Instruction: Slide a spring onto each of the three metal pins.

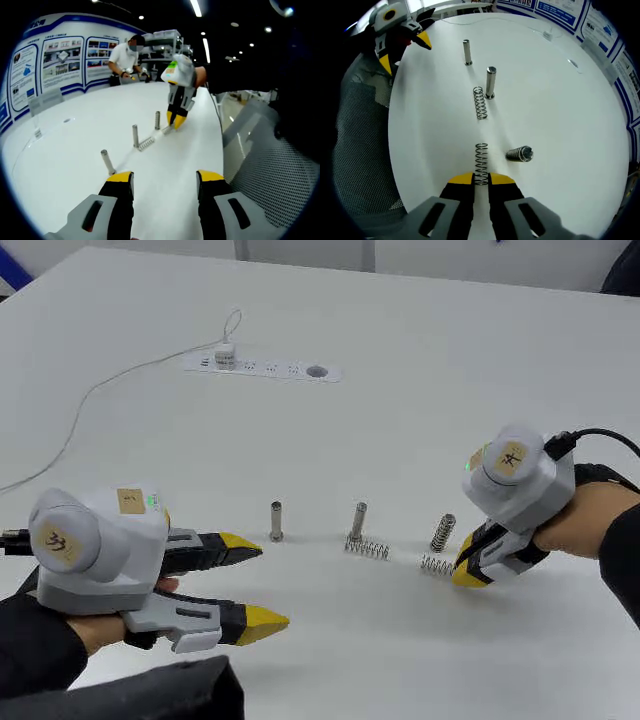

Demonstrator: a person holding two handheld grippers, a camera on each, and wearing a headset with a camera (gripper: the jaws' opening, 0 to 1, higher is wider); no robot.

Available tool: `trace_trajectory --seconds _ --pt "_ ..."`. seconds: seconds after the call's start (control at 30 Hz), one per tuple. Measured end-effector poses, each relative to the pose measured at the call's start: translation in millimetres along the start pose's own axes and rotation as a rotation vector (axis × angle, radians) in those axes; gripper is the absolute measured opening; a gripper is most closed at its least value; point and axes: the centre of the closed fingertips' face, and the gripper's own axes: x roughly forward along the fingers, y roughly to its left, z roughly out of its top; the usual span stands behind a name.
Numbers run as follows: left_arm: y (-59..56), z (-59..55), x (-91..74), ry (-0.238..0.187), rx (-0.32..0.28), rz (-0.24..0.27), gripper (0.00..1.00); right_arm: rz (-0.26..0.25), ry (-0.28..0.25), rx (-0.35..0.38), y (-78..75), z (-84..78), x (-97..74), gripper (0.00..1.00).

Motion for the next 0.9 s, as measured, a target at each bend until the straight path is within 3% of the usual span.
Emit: trace_trajectory --seconds 0.4,0.6,0.9 --pt "-7.2 10.5 17.6 0.032 0.067 -0.071 0.49 0.061 -0.078 -0.127 43.2 55.9 -16.6 0.11" --pt "-5.8 12.3 23.6 0.034 0.082 -0.088 0.46 0.086 -0.102 -0.171 59.3 75.2 -18.9 0.11" --pt "-6.5 18.6 27.7 0.007 0.093 -0.102 0.39 0.111 -0.125 -0.237 76.3 101.7 -18.4 0.11"
